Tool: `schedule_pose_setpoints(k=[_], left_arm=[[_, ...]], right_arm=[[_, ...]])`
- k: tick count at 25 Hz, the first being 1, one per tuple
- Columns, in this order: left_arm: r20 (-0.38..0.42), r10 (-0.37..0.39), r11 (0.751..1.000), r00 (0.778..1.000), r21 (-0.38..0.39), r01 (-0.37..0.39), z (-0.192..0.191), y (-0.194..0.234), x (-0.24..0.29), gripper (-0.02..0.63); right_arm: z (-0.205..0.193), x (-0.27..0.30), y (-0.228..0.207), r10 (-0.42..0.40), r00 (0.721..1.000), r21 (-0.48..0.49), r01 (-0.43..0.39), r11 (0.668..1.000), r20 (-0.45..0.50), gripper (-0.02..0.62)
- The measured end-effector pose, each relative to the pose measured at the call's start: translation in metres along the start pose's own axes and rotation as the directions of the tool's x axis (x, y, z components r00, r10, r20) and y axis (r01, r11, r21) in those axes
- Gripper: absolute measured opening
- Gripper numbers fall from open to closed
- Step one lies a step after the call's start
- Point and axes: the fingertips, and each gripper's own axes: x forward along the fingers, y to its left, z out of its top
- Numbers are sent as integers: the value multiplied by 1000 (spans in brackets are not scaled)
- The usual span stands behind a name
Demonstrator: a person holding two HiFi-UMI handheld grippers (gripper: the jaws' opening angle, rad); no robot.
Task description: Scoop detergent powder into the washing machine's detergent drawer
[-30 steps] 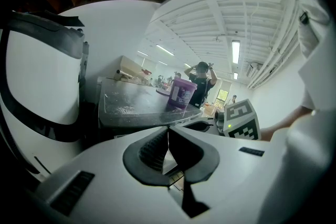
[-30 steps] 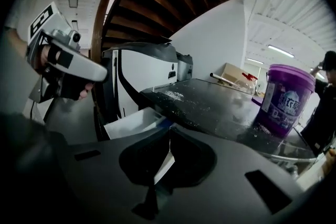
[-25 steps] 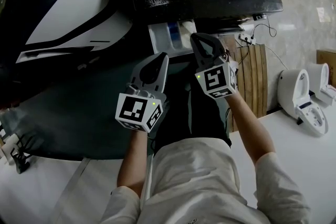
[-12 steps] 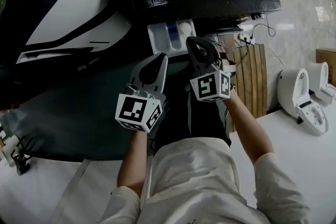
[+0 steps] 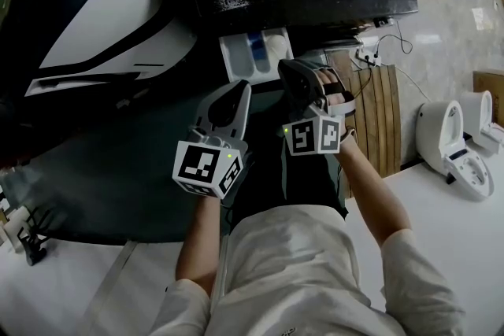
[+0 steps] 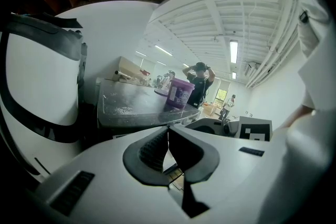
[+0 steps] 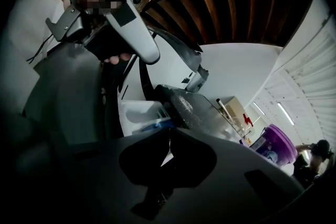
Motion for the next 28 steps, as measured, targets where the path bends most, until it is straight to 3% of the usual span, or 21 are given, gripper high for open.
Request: schedule_pose_setpoints(k=[11, 19, 23, 28], left_arm=[[6, -5, 1000, 1000, 3, 5, 3, -2, -5, 18], [15, -7, 1000, 1000, 13, 7, 7, -2, -11, 18], [12, -9, 1000, 1000, 17, 9, 7, -3, -13, 18], [12, -14, 1000, 1000, 26, 14, 10, -5, -15, 19]], right_arm=[[7, -12, -10, -52, 998, 6, 52, 999, 24, 11], [12, -25, -20, -41, 998, 245, 27, 969, 54, 12], [10, -32, -27, -48, 996, 418, 14, 908, 71, 11], [5, -42, -40, -62, 993, 635, -17, 772, 102, 11]])
